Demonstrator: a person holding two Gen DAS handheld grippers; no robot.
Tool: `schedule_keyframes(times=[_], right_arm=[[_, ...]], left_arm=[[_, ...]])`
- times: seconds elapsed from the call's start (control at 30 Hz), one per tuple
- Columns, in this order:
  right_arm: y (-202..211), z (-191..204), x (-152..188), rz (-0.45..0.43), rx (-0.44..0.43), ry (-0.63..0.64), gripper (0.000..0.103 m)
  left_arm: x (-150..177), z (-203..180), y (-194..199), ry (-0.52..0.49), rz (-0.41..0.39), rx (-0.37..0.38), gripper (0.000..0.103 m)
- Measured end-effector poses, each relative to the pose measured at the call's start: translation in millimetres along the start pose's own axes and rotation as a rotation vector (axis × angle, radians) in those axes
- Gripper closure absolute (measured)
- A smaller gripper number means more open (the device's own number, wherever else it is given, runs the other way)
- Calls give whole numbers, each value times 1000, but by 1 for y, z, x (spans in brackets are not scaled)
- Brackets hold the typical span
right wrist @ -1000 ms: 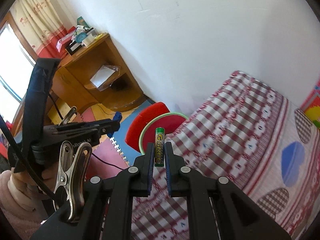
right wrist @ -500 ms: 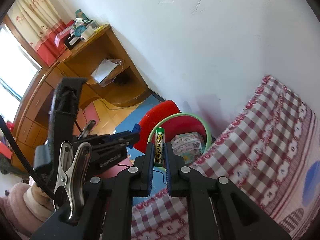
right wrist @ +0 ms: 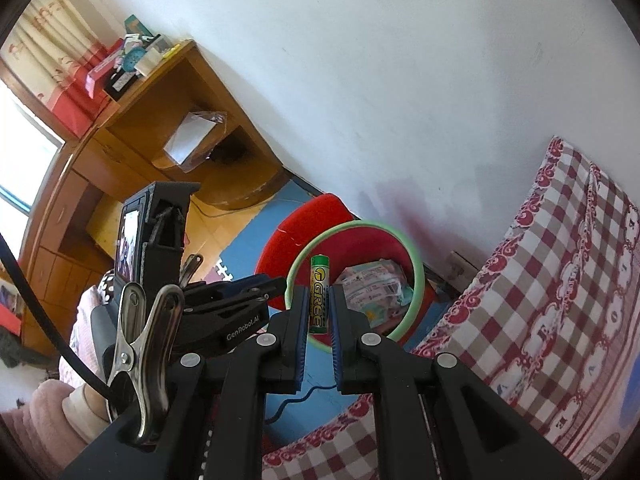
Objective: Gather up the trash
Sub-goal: 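Open both tools to drop the blue clip and green battery into the bucket, then move both tools from the bucket back over the trash on the bed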
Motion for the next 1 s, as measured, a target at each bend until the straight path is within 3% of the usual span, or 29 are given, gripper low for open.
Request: schedule_keyframes(times=[0.13,0.47,0.6,0.73,1.0], right_arm=[[-10,-2,-3,11,14,-5,92],[-21,-10,-7,25,23,-28,91],[-25,-9,-9,33,9,-37,91],[-26,-9,-10,32,6,-37,78],[-30,-6,-7,47,-7,-62,74]], left_arm=[[-4,2,-1,9,-2,-3,86],[-5,10,4,22,3,-21,61],[-4,13,8,27,2,-32,59],[-3,17,12,38,-3,-36,56],[-2,20,17,40,-5,-40,55]])
Point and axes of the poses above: each gripper's, at about its wrist camera, not at the fingertips, and y roughly against the way its jaws point, z to its left, x to its underside, the point moved 1 cm from there along -y, roughly the way its jaws point, and after that the axes turned 8 degrees about -x, right-handed, at the moved point
